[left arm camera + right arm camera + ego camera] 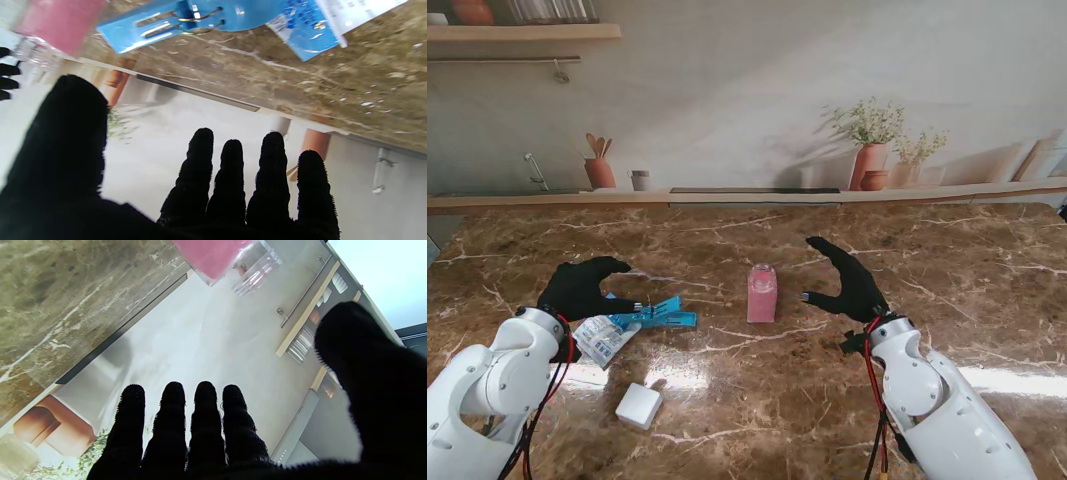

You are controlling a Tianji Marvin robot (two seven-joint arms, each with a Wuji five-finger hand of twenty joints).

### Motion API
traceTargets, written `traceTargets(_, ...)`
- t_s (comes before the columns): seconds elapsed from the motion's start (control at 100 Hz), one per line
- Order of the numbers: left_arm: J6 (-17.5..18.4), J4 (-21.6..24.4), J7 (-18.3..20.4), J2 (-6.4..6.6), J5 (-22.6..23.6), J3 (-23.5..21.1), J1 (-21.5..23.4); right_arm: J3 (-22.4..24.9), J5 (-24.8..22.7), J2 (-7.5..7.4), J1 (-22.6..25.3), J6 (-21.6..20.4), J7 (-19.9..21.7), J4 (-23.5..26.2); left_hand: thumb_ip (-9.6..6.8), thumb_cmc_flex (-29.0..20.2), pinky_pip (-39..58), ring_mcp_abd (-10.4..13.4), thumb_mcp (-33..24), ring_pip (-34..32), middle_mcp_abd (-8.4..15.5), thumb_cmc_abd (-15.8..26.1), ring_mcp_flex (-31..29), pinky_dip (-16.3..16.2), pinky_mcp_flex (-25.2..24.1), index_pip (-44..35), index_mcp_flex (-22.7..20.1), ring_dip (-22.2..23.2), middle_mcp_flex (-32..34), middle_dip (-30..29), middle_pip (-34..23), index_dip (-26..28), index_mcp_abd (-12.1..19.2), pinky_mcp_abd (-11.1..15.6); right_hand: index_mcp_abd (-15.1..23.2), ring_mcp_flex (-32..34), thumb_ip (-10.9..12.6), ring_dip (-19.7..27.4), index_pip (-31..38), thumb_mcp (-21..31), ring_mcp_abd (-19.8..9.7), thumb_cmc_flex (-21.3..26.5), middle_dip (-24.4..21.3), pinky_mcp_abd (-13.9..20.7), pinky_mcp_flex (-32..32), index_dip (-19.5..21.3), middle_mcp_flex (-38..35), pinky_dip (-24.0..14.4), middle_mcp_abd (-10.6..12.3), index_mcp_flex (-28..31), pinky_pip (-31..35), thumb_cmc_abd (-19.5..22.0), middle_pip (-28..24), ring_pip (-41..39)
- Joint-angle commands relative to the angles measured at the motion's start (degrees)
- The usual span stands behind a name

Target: Fill the seasoning bottle

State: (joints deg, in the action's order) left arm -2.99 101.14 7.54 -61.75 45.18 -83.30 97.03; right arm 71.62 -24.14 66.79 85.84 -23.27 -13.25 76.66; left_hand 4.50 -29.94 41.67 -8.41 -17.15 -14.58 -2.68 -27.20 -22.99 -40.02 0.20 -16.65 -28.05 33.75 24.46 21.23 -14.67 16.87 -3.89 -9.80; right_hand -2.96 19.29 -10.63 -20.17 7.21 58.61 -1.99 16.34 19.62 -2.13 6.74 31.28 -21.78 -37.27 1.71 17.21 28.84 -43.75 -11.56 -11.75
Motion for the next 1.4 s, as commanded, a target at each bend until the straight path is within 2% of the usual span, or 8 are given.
traceTargets(0.0, -1.6, -1.1, 1.4, 0.54, -0.2, -0.5, -1.0, -0.1, 0.7, 0.02, -0.1, 0.7, 0.9, -1.6, -1.73, -2.0, -0.5, -0.3, 2.5, 3.1, -0.5, 1.7, 2.8, 1.7, 0.0, 2.6, 2.9, -2.4, -4.1, -1.8, 1.9, -1.8, -1.8, 1.7, 1.5, 0.7, 2.6, 1.3, -0.1, -1.0, -0.6, -0.1, -0.8, 0.0, 0.2, -0.8, -0.2, -0.2, 0.4, 0.6, 1.3, 0.4, 1.2, 1.3)
traceTargets(0.41, -15.2, -7.5, 10.5, 1.9, 1.3, 4.8, -8.1, 0.3, 0.8, 0.33, -0.8, 0.6, -0.4, -2.9, -1.87, -3.5, 0.6, -1.7, 6.5, 2.0, -2.7, 2.7, 5.3, 2.5, -3.0, 8.3, 5.0, -3.6, -4.3, -2.5, 0.5, -6.3, -5.8, -0.7, 1.9, 1.8, 2.6, 0.1, 0.7, -0.4, -0.8, 1.3, 0.1, -1.1, 1.9, -0.7, -0.8, -1.4, 0.2, 1.6, 3.8, 0.1, 0.0, -0.1)
traceTargets(0.61, -19.8, -10.9, 15.3, 2.75, 1.4, 8.4, -11.5, 0.0, 1.3, 0.44, -1.0, 0.2, -0.4, -3.5, -2.37, -5.7, -5.6, -3.6, 14.6, -9.8, -4.8, 4.8, 8.7, 1.0, -4.6, 7.7, 7.8, 21.3, -7.8, 18.3, -8.4, -2.6, -8.3, -0.6, 2.1, 3.0, 2.7, -0.5, 1.1, 0.1, -0.5, 1.8, 0.4, -1.3, 2.4, -0.7, -1.7, -1.6, 0.3, 2.2, 4.4, -0.3, -0.4, -1.2)
traceTargets(0.87, -23.1, -15.3, 16.0, 2.99, 0.3, 12.4, -15.2, -0.8, 1.4, 0.53, -1.7, -0.4, -0.5, -4.3, -2.75, -6.3, -7.1, -4.0, 17.2, -13.0, -4.9, 6.6, 9.9, -0.3, -4.8, 3.6, 8.7, 25.6, -9.3, 24.0, -10.6, 2.8, -7.4, -0.9, 2.2, 2.7, 2.6, -0.7, 1.4, 0.2, -0.5, 1.8, 0.5, -1.3, 2.3, -0.8, -1.5, -1.7, 0.2, 2.6, 4.6, 0.1, -0.3, -1.4)
traceTargets(1.05, -25.2, -18.4, 16.6, 3.17, -0.9, 16.4, -17.9, -1.4, 2.0, 0.63, -2.1, -0.5, -0.4, -5.1, -2.86, -6.2, -10.1, -3.3, 17.5, -11.9, -3.8, 6.9, 12.3, -0.8, -5.0, -4.3, 13.6, 25.3, -12.3, 23.4, -8.7, 11.4, -5.4, -0.1, 2.4, 1.8, 2.7, -0.6, 1.7, -0.2, -0.7, 2.3, 0.5, -1.2, 2.1, -0.7, -1.0, -1.7, 0.0, 2.7, 4.8, 0.8, -0.1, -1.1)
traceTargets(1.29, -27.0, -21.4, 15.1, 2.87, -3.6, 20.1, -19.6, -1.2, 1.9, 0.74, -2.0, -0.6, -0.9, -5.2, -3.26, -9.4, -18.2, -1.7, 15.1, -1.8, -3.2, 7.2, 18.2, -3.5, -5.4, -17.8, 20.9, 10.7, -16.8, 12.1, 5.2, 24.8, -2.2, 2.3, 2.5, 1.7, 3.0, -0.5, 1.8, -0.6, -0.8, 3.0, 0.5, -1.1, 2.1, -0.8, -0.8, -1.6, 0.0, 2.6, 4.8, 2.2, -0.2, -0.9)
traceTargets(1.34, -27.3, -21.8, 14.3, 2.7, -4.1, 20.4, -19.6, -1.0, 1.8, 0.77, -1.9, -0.6, -1.2, -5.1, -3.05, -10.2, -18.8, -1.7, 12.5, -1.8, -3.3, 6.0, 18.1, -4.8, -5.4, -21.8, 20.4, 10.4, -16.6, 12.8, 4.8, 28.4, -1.7, 2.4, 2.5, 2.6, 3.1, -0.7, 1.8, -0.7, -0.5, 3.4, 0.6, -1.1, 2.1, -0.8, -0.8, -1.6, 0.0, 2.6, 4.8, 2.5, -0.3, -1.2)
traceTargets(1.39, -27.8, -22.2, 13.3, 2.48, -4.7, 20.6, -19.5, -0.9, 1.6, 0.78, -1.9, -0.5, -1.4, -5.0, -0.75, -5.6, -19.2, -1.8, -4.0, -2.0, -3.3, 1.5, 17.7, -6.5, -5.2, -25.5, 16.9, 10.3, -16.1, 12.9, 3.5, 33.0, -0.8, 2.4, 2.5, 2.6, 3.2, -0.7, 1.9, -0.7, -0.6, 3.5, 0.6, -1.1, 2.2, -0.8, -0.9, -1.6, 0.0, 2.7, 4.8, 3.0, -0.4, -1.3)
